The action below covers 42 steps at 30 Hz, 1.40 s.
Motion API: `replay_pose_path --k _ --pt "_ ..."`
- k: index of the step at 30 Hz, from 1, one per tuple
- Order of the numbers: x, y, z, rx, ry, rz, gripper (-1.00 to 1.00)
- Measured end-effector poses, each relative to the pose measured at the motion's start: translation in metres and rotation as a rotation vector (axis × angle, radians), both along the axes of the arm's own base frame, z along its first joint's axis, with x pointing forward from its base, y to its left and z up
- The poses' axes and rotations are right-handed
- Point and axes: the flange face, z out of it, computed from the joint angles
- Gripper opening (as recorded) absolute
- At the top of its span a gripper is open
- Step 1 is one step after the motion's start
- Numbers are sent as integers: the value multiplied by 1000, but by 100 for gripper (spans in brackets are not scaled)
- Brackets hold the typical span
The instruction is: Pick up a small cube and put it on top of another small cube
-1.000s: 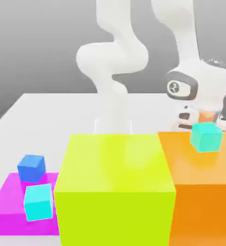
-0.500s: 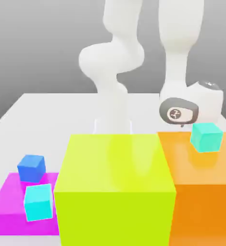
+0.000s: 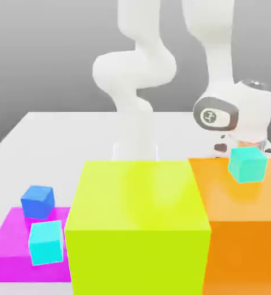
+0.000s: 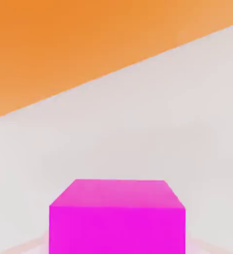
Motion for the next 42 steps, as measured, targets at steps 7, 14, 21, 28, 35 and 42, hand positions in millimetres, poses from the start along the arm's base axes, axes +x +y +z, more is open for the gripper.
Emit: replay_pose_path --k 7,14,21,28,35,42 --pt "30 13 37 -7 -47 145 -100" --pt "33 100 125 -36 -195 583 -100" --pt "143 57 202 -131 -221 436 -100" --pt "228 -50 220 -158 -163 165 -100" --pt "273 -181 204 -145 -87 -134 -100" --pt "279 -319 187 -117 -18 -435 -100"
